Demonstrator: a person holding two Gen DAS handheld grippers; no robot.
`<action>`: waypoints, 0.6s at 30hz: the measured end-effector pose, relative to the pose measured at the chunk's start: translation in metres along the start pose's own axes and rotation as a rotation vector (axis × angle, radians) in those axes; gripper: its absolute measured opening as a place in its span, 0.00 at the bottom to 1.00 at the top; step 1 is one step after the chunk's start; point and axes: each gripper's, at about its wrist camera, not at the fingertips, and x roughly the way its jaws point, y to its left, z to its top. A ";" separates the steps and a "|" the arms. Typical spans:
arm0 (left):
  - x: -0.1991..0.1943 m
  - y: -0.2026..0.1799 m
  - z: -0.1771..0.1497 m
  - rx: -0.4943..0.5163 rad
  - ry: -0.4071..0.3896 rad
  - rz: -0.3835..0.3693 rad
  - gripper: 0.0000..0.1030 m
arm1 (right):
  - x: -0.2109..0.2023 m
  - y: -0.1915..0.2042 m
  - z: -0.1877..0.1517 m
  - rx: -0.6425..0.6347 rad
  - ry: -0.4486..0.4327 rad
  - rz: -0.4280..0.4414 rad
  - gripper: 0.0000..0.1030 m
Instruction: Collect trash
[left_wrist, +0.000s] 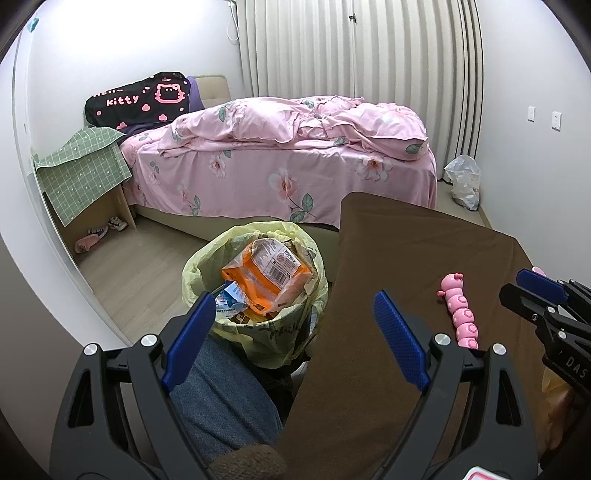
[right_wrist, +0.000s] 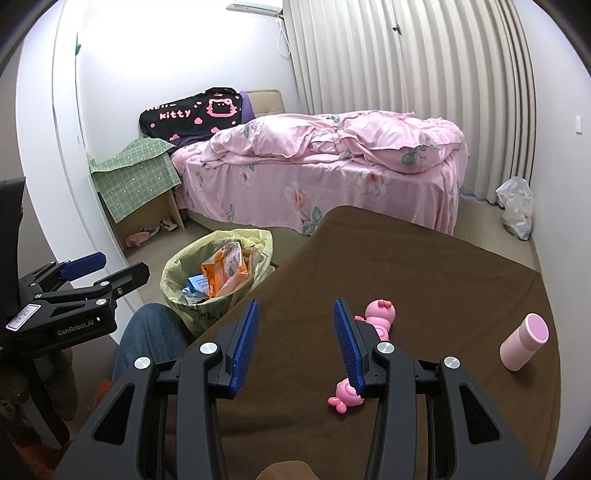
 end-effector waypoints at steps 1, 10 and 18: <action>0.000 0.000 0.000 0.001 0.000 -0.001 0.81 | 0.000 0.000 0.001 0.001 0.000 -0.001 0.39; -0.001 0.000 0.000 0.006 -0.006 -0.001 0.81 | -0.001 -0.002 0.000 0.003 -0.002 -0.002 0.39; -0.001 0.001 0.001 0.007 -0.009 -0.002 0.81 | -0.001 -0.002 0.000 0.003 -0.002 -0.004 0.39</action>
